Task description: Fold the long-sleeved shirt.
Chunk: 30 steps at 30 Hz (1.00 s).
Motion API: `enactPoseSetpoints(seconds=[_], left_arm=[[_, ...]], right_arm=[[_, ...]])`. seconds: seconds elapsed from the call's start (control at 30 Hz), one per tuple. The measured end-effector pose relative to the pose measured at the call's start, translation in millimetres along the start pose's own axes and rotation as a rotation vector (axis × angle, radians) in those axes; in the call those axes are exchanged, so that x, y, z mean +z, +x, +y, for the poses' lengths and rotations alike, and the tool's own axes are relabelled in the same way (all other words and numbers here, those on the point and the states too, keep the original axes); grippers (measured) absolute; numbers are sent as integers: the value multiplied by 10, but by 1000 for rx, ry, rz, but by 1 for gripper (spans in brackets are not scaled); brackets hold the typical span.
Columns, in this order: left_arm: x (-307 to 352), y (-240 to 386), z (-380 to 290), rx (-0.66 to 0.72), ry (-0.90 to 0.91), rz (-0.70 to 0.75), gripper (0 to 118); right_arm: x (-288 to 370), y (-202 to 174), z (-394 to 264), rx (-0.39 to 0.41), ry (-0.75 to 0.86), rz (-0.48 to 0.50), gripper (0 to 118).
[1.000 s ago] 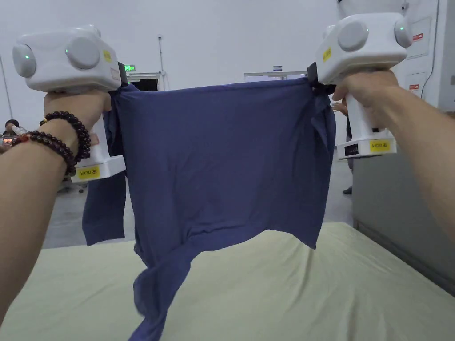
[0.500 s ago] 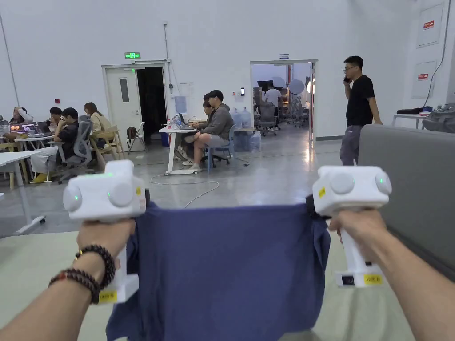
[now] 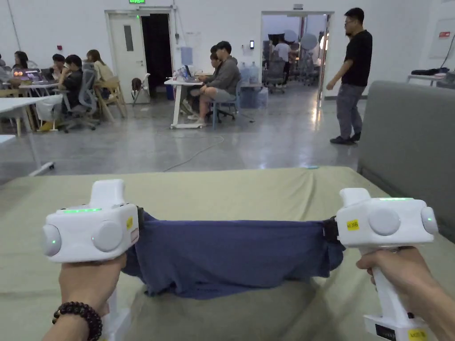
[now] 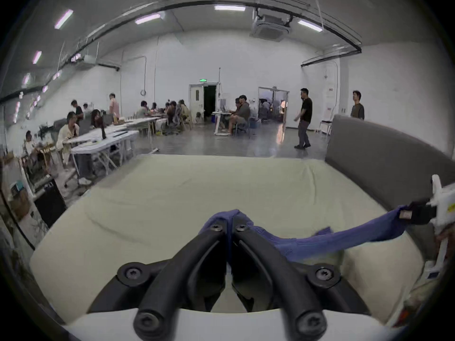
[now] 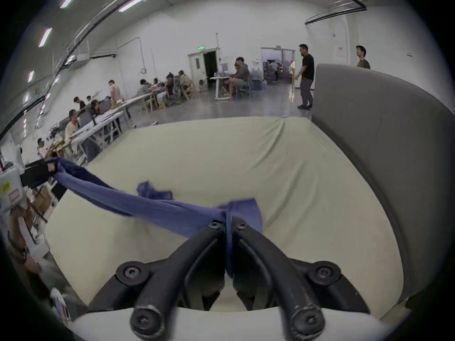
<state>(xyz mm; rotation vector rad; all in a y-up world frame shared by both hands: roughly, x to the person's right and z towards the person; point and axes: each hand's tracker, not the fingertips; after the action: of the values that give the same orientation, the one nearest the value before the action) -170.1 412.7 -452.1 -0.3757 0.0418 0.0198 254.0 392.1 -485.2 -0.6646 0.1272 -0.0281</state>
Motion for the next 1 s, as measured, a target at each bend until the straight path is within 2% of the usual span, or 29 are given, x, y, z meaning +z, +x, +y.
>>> enactPoseSetpoints(seconds=[0.13, 0.27, 0.37, 0.43, 0.53, 0.77, 0.8, 0.83, 0.87, 0.9, 0.93, 1.0], left_arm=[[559, 13, -865, -8, -82, -4, 0], [944, -9, -1725, -4, -271, 35, 0], [1097, -70, -2242, 75, -407, 17, 0], [1161, -75, -2501, 41, -457, 27, 0], [1189, -55, -2717, -18, -494, 25, 0], [1184, -94, -2789, 28, -477, 7, 0], [1209, -140, -2758, 47, -462, 0, 19], [1276, -127, -2736, 58, -457, -13, 53], [1299, -158, -2696, 57, -462, -18, 90], [1320, -184, -2657, 60, -468, -26, 117], [1367, -224, -2604, 63, -465, -35, 118], [1505, -244, -2484, 72, -410, -58, 118]], right_arm=[[278, -38, -855, 70, -85, 28, 0], [431, -69, -1682, 159, -232, 39, 0], [425, -82, -2156, 217, -350, 45, 0], [396, -95, -2391, 254, -411, 31, 0], [318, -118, -2598, 295, -495, 29, 0], [241, -161, -2681, 315, -517, 20, 0], [268, -154, -2650, 305, -509, 21, 11], [310, -144, -2611, 268, -484, 29, 34], [355, -120, -2559, 232, -474, 50, 65], [400, -85, -2520, 206, -478, 68, 103], [450, -70, -2472, 193, -464, 61, 112], [588, -60, -2346, 193, -380, 66, 111]])
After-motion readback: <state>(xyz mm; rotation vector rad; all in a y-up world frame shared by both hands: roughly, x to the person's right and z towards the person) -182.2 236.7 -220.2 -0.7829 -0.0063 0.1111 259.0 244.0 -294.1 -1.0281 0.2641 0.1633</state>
